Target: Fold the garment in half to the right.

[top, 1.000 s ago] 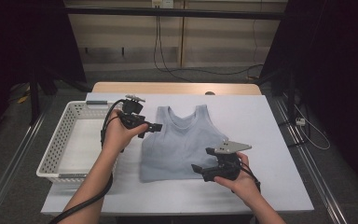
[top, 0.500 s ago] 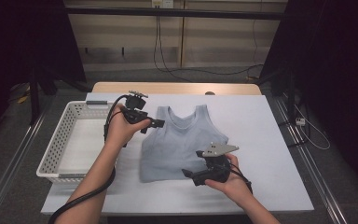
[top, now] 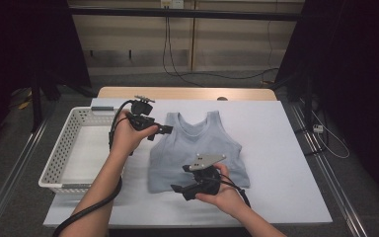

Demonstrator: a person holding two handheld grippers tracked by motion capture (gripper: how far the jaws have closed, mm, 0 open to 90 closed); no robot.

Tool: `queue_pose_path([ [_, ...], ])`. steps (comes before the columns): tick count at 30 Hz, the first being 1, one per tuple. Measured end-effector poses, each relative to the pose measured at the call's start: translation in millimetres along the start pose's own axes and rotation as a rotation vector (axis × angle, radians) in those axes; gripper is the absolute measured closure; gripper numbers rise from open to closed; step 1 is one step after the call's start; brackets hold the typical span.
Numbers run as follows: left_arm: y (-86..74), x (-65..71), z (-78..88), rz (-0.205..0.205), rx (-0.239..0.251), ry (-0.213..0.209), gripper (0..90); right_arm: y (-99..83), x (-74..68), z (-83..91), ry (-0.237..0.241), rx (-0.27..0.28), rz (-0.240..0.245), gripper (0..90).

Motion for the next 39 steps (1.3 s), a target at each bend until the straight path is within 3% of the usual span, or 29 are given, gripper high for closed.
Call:
queue_pose_path([
  [13,2.0,0.6,1.2,0.024,0.006,-0.008,13.2,6.2,-10.8,-31.2,0.079,-0.052,0.058,31.2],
  [20,0.5,-3.8,-2.6,0.042,0.006,-0.002,13.2,7.9,-18.7,-44.7,0.111,-0.077,0.088,42.7],
  [27,1.8,-3.1,-5.5,0.033,0.006,-0.011,13.2,5.9,-16.3,-64.7,0.093,-0.142,0.102,47.0],
  [36,3.9,-8.7,-3.8,0.041,0.019,-0.002,13.2,3.3,-20.2,-71.4,0.064,-0.132,0.173,49.1],
  [37,3.7,-8.9,-3.5,0.042,0.020,0.001,13.3,3.6,-20.4,-72.0,0.057,-0.136,0.184,51.4],
  [39,3.4,-9.4,-2.3,0.044,0.026,0.000,13.3,5.2,-18.3,-71.7,0.030,-0.134,0.186,65.3],
])
Point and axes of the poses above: each handheld gripper's, and its own axes: z roughly backward along the jaws, y roughly out of its top, x roughly to its right, the point moved 1 cm from there along -z, roughly forward along the jaws, and after that the axes turned 10 degrees about -z, right-handed, at the moved point
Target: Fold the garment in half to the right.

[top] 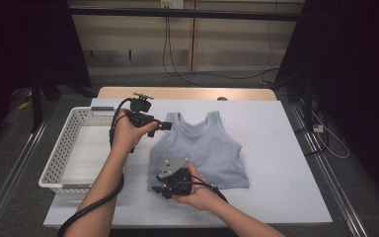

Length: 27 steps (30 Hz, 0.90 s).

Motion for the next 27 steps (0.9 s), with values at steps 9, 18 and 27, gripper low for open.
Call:
queue_pose_path([
  [9,-0.3,-2.0,0.7,-0.005,-0.003,0.014,13.6,-0.4,9.6,3.4,0.013,0.019,-0.060,83.6],
  [18,2.0,-5.6,-17.7,-0.005,-0.014,0.019,14.5,-6.8,6.5,20.0,0.099,0.023,-0.113,84.0],
  [27,4.2,-17.1,-50.0,-0.049,-0.037,0.063,18.2,-10.4,3.8,33.0,0.123,0.054,-0.131,84.1],
])
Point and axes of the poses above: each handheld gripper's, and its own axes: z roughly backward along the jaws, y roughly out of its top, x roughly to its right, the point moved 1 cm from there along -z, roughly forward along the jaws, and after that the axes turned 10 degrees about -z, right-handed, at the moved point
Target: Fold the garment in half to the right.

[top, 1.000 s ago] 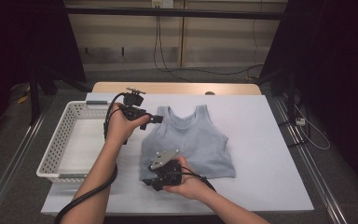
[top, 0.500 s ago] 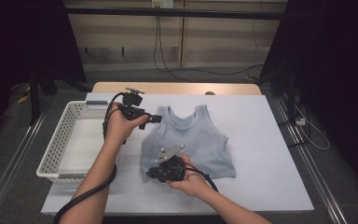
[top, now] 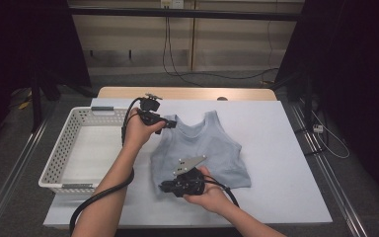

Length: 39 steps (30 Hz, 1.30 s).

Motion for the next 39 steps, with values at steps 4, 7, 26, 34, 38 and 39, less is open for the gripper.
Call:
queue_pose_path([
  [4,-0.4,-8.0,-9.3,-0.017,-0.010,0.015,20.2,-0.8,-0.5,5.4,-0.002,0.013,-0.001,84.1],
  [7,-0.4,-14.4,-13.7,-0.018,-0.013,0.037,21.6,-1.8,-0.1,8.3,-0.004,0.021,-0.008,84.2],
  [26,3.1,-29.6,-36.5,-0.028,-0.008,0.139,42.6,-3.4,-1.6,22.1,-0.013,0.049,-0.011,84.4],
  [34,-0.7,-31.1,-51.2,-0.043,-0.020,0.158,50.3,-2.4,-3.0,25.5,-0.014,0.056,-0.006,84.4],
  [38,-5.5,-32.2,-61.3,-0.029,-0.035,0.159,52.3,-2.4,-2.8,26.3,-0.013,0.059,-0.005,84.4],
  [39,-6.8,-31.7,-64.2,-0.022,-0.038,0.161,52.8,-2.5,-2.8,26.4,-0.012,0.056,-0.003,84.4],
])
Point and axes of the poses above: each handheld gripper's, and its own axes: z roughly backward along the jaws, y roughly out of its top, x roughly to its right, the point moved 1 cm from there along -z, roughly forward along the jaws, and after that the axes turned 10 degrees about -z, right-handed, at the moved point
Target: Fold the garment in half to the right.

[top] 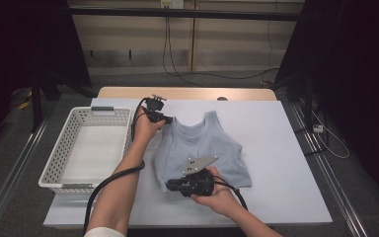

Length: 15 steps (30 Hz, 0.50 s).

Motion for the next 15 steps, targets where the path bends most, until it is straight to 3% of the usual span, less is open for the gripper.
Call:
queue_pose_path([
  [2,-2.5,2.7,-5.2,0.016,-0.005,-0.017,53.7,0.0,0.0,0.3,-0.001,-0.004,0.005,84.4],
  [5,-4.6,6.0,-7.1,0.020,-0.005,0.000,58.1,0.1,0.0,0.7,-0.002,-0.001,0.004,84.4],
  [11,-0.5,8.0,-4.7,0.058,-0.059,0.006,72.7,0.9,0.0,2.0,-0.002,0.005,0.003,84.4],
  [15,-0.3,8.9,-4.3,0.096,-0.060,0.003,80.4,1.4,-0.8,3.6,-0.004,0.013,-0.001,84.4],
])
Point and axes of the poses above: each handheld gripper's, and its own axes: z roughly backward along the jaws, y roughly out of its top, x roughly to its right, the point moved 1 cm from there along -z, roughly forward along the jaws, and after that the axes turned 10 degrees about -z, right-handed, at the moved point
